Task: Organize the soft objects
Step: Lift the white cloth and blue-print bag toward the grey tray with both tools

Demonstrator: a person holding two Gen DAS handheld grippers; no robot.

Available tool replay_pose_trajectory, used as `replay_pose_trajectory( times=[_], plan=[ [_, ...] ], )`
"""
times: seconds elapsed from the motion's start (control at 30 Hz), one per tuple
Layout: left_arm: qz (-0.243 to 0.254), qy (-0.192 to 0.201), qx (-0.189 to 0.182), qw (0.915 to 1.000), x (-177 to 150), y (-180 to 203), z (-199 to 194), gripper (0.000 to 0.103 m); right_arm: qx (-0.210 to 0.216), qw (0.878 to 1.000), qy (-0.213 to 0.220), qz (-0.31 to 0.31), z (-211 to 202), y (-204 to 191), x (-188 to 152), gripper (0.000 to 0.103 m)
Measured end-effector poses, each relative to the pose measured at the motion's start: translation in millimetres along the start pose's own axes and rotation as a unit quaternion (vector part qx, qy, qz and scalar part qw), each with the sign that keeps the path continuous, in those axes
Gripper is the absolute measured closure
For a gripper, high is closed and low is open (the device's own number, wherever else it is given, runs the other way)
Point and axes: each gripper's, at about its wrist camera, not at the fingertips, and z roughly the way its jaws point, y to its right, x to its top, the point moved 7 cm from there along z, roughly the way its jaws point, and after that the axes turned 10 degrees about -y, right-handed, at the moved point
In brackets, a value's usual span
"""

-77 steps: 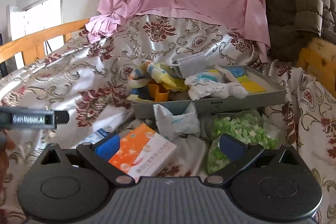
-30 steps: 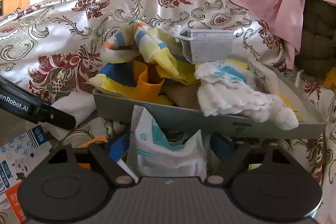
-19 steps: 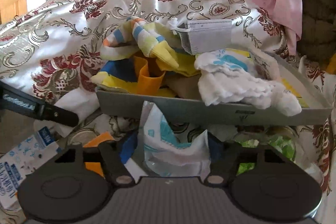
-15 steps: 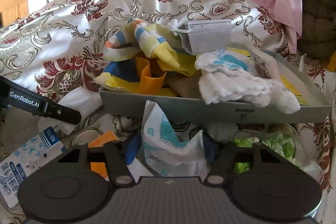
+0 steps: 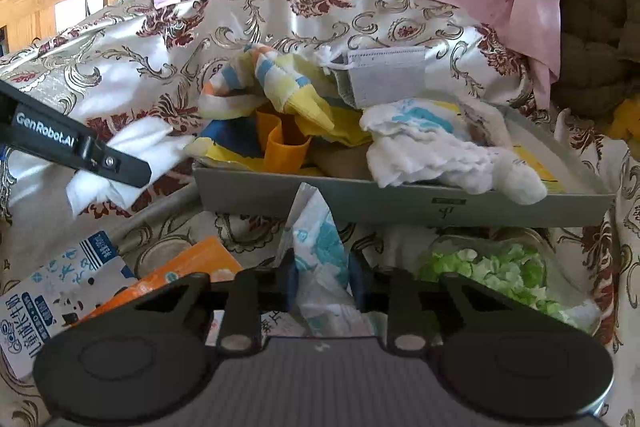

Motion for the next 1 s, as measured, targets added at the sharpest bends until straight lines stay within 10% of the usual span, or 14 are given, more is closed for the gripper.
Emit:
replay_pose_trajectory(
  times=[0.57, 1.0],
  plan=[
    [-0.026, 0.088, -0.002, 0.9958, -62, 49, -109, 0.088, 0.023, 0.992, 0.109, 0.059, -112, 15, 1, 0.077],
    [0.005, 0.121, 0.000, 0.9927, -41, 116, -133, 0.087, 0.055, 0.965, 0.213, 0.144, -173, 76, 10, 0.077]
  ],
)
